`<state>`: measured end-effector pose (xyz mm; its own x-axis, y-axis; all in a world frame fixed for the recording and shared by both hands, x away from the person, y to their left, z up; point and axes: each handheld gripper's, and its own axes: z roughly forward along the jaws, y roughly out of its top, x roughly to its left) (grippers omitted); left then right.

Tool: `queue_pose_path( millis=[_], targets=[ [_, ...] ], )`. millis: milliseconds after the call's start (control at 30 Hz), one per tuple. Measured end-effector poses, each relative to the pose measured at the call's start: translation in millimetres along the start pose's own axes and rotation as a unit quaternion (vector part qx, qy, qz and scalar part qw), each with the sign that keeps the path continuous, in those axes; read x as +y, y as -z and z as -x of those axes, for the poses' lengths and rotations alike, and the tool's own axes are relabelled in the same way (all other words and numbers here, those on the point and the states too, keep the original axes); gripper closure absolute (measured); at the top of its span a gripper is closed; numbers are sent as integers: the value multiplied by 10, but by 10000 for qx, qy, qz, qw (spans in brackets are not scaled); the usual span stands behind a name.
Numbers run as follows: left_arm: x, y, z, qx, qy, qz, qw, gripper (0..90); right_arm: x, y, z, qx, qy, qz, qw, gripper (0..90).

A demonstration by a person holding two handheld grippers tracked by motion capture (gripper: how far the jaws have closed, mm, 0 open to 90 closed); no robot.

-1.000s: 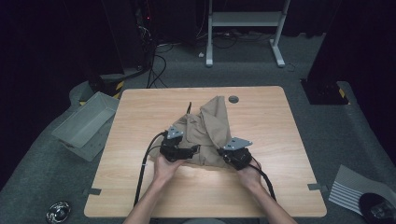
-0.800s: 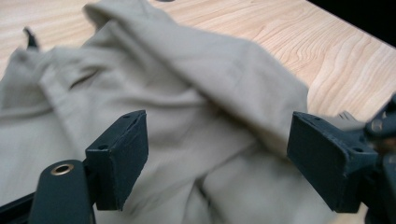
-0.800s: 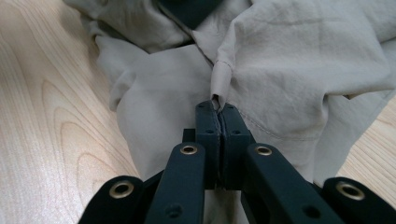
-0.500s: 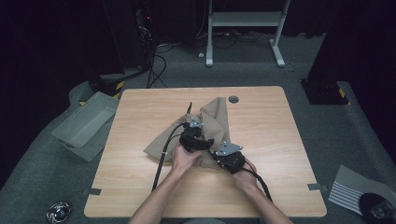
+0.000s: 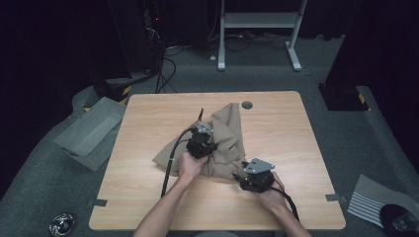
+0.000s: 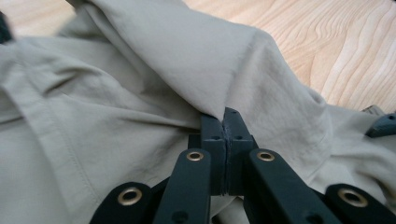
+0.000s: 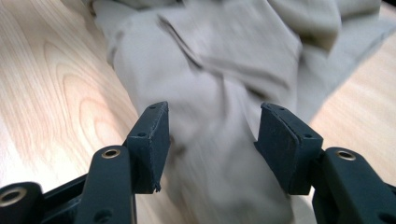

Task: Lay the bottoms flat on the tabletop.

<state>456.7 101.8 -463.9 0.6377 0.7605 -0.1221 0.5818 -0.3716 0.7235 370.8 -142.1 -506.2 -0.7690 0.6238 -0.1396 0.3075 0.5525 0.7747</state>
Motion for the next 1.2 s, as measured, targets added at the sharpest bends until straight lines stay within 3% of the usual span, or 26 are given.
queue_pose_path(
  millis=[133, 200, 333, 400, 500, 633, 767, 833, 900, 967, 1100, 1200],
  targets=[
    [-21, 205, -50, 136, -154, 107, 9997, 893, -33, -66, 51, 3, 47, -329, 9994, 613],
    [-65, 356, -83, 249, -275, 138, 9992, 893, -34, -86, 89, 36, -30, -367, 9993, 690],
    [-240, 656, -163, 438, -402, 109, 9982, 893, -24, -99, 167, -353, -7, -467, 9983, 779],
    [-407, 797, -228, 581, -428, -45, 9974, 893, -37, -98, 230, -567, -160, -496, 9970, 794],
    [-672, 905, -319, 675, -360, -298, 9966, 894, -62, -96, 340, -789, -316, -518, 9950, 806],
    [-1081, 1004, -486, 894, -94, -658, 9938, 894, -81, -99, 475, -1111, -409, -628, 9910, 812],
    [-1338, 1066, -614, 1209, 29, -901, 9886, 894, -91, -103, 598, -1301, -483, -716, 9877, 816],
    [-1436, 1099, -683, 1243, 179, -938, 9876, 894, -99, -100, 653, -1393, -554, -750, 9858, 816],
    [-1470, 1147, -729, 1211, 306, -848, 9885, 893, -106, -92, 708, -1391, -657, -765, 9851, 806],
    [-1445, 1178, -732, 1174, 391, -688, 9899, 870, -78, -78, 743, -1267, -767, -754, 9861, 715],
    [-1259, 1224, -697, 766, 641, 19, 9950, 583, 172, 32, 734, -928, -794, -261, 9922, 572],
    [-1103, 1151, -651, 506, 695, 165, 9962, 434, 508, -16, 679, -565, -668, -103, 9961, 513]
  ],
)
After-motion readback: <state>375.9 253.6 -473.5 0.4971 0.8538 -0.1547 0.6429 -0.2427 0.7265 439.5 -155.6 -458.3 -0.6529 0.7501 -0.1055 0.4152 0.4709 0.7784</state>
